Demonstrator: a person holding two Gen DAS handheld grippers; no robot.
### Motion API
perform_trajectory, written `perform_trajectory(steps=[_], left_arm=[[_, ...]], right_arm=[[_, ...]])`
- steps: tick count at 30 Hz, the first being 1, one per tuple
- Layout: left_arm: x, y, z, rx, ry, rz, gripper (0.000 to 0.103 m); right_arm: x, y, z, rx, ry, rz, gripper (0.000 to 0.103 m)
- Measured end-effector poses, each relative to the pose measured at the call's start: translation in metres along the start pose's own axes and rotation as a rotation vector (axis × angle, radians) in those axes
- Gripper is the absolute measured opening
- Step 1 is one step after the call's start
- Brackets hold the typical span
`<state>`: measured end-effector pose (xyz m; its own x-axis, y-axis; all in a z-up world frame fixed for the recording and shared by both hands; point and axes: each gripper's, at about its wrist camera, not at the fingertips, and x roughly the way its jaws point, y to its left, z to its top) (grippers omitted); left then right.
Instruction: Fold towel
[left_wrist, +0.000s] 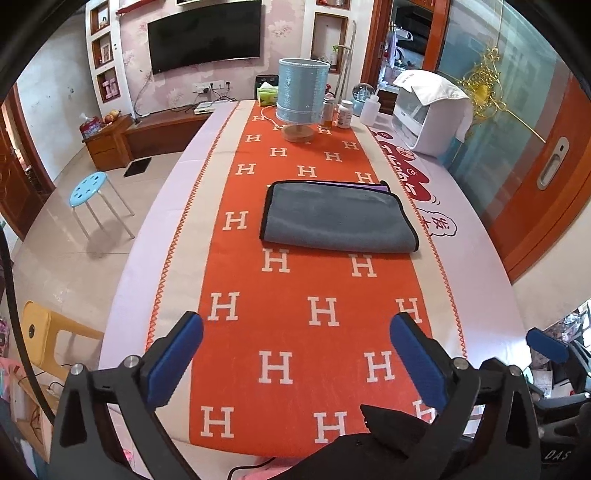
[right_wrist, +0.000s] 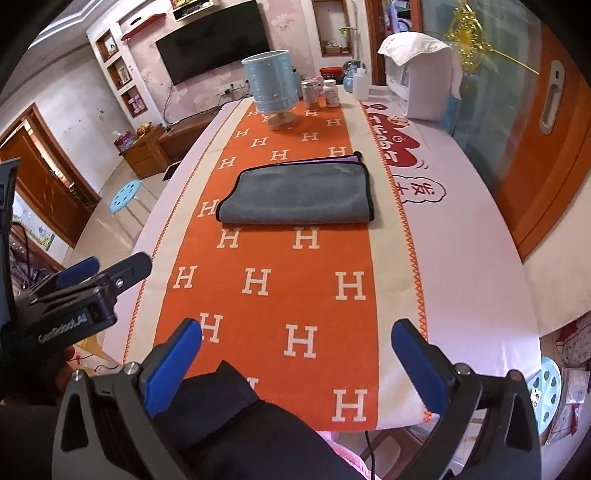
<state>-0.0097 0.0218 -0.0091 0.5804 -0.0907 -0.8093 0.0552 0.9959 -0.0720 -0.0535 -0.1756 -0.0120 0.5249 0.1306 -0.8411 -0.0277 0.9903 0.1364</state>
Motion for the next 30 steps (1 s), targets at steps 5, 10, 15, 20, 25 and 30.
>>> perform_trajectory(steps=[5, 10, 15, 20, 25, 30], left_arm=[[-0.005, -0.002, -0.004, 0.024, -0.013, 0.01, 0.102], [-0.011, -0.002, -0.005, 0.032, -0.035, 0.021, 0.102], [-0.013, -0.003, -0.004, 0.038, -0.045, 0.039, 0.102], [-0.014, -0.007, -0.004, 0.056, -0.051, 0.056, 0.102], [-0.014, -0.008, -0.003, 0.06, -0.056, 0.067, 0.102], [-0.014, -0.008, -0.002, 0.06, -0.062, 0.074, 0.102]], right_arm=[[-0.004, 0.001, -0.004, 0.012, -0.022, -0.027, 0.103], [-0.002, 0.006, -0.004, 0.0, -0.02, -0.023, 0.103], [-0.002, 0.007, -0.004, -0.001, -0.029, -0.022, 0.103], [-0.003, 0.007, -0.003, 0.0, -0.031, -0.022, 0.103], [-0.002, 0.005, -0.002, 0.004, -0.029, -0.022, 0.103], [-0.002, 0.005, -0.002, 0.004, -0.029, -0.022, 0.103]])
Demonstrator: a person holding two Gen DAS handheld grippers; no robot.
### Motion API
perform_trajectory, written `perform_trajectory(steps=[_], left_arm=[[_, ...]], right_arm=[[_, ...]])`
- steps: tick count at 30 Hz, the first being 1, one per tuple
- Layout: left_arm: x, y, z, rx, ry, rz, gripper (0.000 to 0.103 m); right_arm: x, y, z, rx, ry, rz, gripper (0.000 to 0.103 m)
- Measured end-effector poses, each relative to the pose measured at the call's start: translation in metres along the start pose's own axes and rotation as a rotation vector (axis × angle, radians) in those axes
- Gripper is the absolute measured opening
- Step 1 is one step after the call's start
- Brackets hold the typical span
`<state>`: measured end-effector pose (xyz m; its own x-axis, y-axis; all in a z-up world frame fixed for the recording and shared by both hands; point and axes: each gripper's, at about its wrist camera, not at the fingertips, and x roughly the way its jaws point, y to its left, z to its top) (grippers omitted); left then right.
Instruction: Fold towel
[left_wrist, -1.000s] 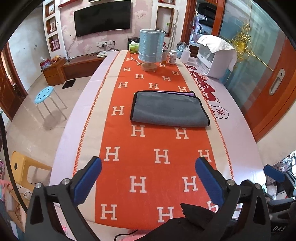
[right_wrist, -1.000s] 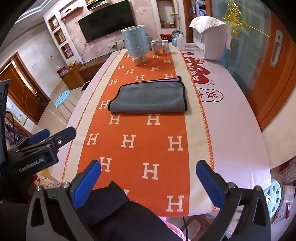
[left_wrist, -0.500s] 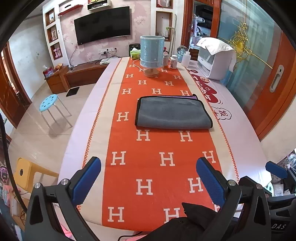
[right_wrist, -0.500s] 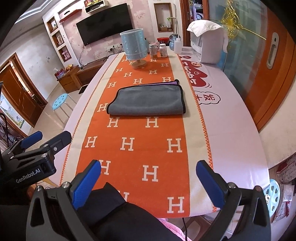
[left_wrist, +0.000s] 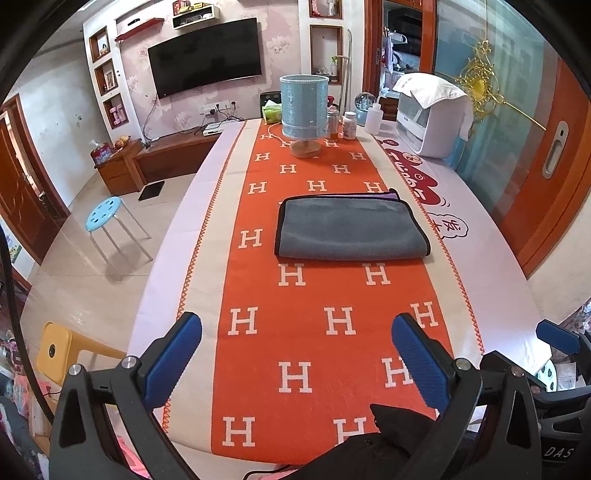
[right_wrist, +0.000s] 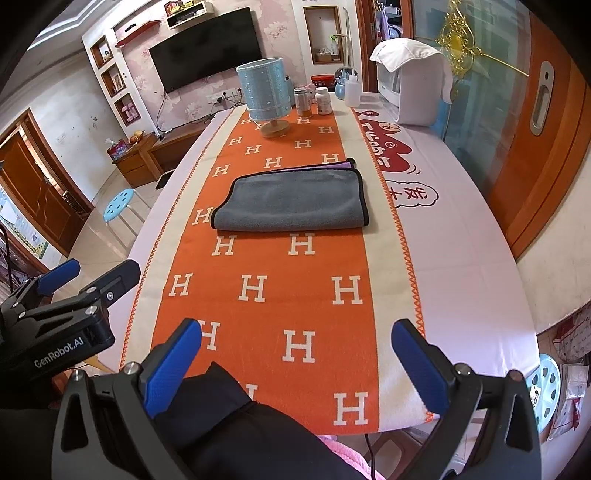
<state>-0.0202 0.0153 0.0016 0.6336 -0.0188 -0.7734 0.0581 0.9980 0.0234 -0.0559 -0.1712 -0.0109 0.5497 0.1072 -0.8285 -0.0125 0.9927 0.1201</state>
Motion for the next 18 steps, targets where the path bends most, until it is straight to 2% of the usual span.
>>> perform_trajectory(steps=[18], left_arm=[[0.0037, -0.0001, -0.0003, 0.001, 0.006, 0.0, 0.102]], right_arm=[[0.0023, -0.0009, -0.0013, 0.002, 0.005, 0.0, 0.103]])
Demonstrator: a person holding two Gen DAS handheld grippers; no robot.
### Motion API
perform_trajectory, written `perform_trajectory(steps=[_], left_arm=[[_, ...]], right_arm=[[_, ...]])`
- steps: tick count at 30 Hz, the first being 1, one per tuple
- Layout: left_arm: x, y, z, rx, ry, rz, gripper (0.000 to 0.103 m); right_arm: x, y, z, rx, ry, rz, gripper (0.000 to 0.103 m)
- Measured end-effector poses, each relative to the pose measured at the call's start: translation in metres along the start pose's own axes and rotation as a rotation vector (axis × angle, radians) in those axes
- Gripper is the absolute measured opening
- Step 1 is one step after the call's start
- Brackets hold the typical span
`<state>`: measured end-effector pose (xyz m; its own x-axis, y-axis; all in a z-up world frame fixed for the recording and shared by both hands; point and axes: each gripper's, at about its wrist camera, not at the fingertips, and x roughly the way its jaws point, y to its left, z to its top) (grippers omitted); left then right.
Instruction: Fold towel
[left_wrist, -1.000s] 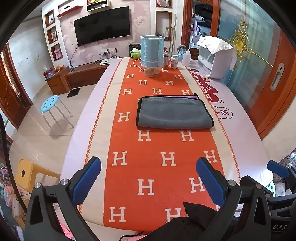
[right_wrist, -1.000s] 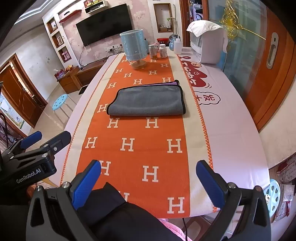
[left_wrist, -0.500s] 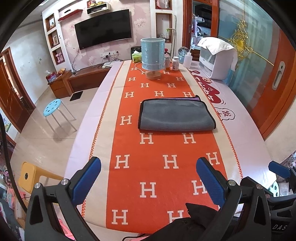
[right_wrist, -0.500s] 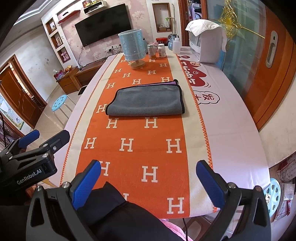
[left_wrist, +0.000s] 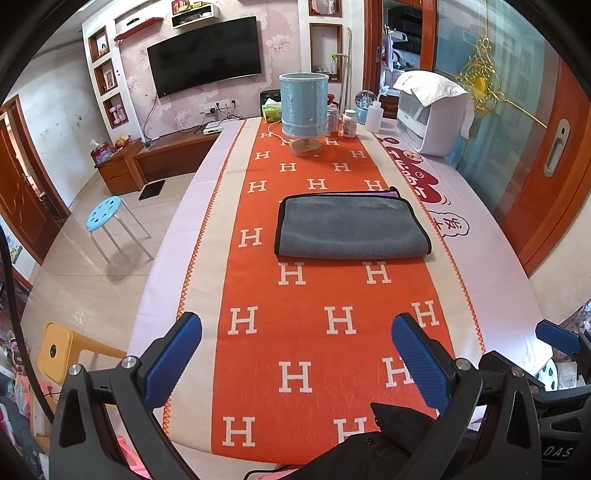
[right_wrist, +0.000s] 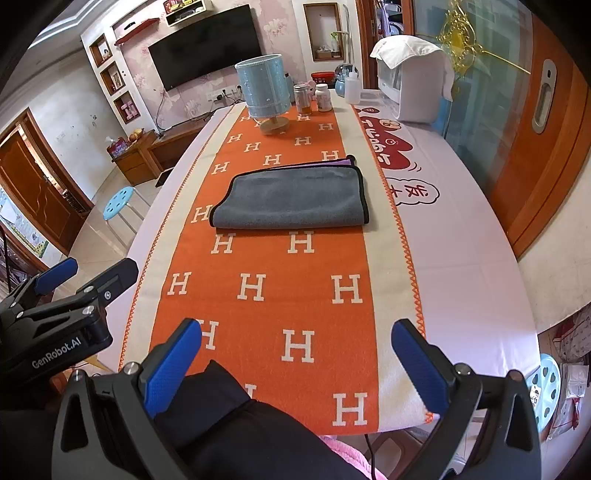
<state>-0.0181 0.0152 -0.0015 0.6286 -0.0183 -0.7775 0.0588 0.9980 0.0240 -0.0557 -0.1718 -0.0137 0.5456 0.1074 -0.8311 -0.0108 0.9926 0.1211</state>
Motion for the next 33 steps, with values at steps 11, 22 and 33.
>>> perform_trajectory(steps=[11, 22, 33], left_arm=[[0.0019, 0.0027, -0.003, 0.004, 0.019, 0.002, 0.102], [0.0031, 0.0058, -0.005, 0.008, 0.033, -0.015, 0.102], [0.0015, 0.0052, -0.0043, 0.02, 0.03, -0.032, 0.102]], right_arm=[[0.0071, -0.0007, -0.0075, 0.005, 0.014, 0.002, 0.103], [0.0062, 0.0037, -0.0086, 0.013, 0.034, -0.001, 0.103], [0.0012, 0.0034, -0.0094, 0.028, 0.034, -0.012, 0.103]])
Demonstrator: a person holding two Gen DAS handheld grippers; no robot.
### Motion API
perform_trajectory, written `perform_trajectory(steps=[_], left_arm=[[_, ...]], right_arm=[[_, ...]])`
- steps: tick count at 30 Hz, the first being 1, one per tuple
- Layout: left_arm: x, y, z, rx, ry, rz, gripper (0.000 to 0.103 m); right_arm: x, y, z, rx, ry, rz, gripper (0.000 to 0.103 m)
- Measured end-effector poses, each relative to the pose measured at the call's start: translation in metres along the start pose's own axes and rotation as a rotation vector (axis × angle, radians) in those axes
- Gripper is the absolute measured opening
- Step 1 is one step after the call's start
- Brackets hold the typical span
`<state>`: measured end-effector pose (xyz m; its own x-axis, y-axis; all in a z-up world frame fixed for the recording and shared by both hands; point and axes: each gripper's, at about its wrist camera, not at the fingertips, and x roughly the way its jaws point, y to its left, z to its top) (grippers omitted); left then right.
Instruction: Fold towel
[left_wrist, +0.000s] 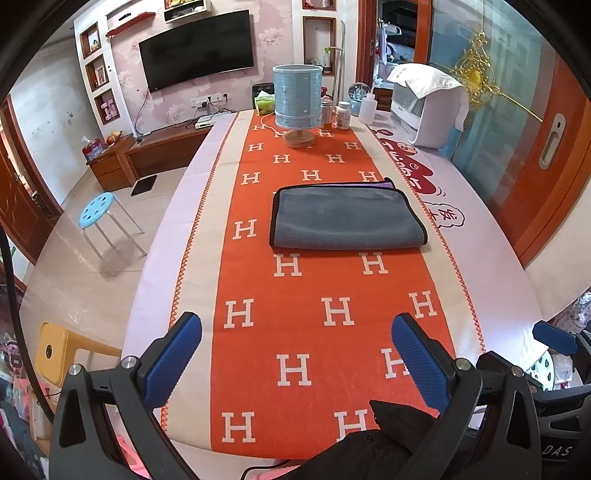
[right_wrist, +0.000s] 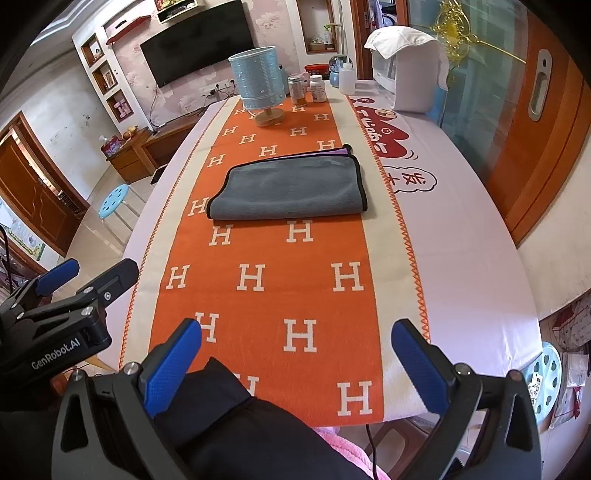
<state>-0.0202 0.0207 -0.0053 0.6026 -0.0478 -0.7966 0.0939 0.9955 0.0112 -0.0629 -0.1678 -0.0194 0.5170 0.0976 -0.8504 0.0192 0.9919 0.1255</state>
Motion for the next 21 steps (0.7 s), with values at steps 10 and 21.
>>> perform_trajectory(steps=[10, 21], left_arm=[[-0.0004, 0.0005, 0.0, 0.003, 0.001, -0.007, 0.102], [0.0, 0.0007, 0.0, 0.003, 0.001, -0.007, 0.102]], right_arm=[[-0.0009, -0.0004, -0.0005, 0.001, 0.001, -0.001, 0.103], [-0.0011, 0.0007, -0.0008, 0.002, 0.002, -0.001, 0.103]])
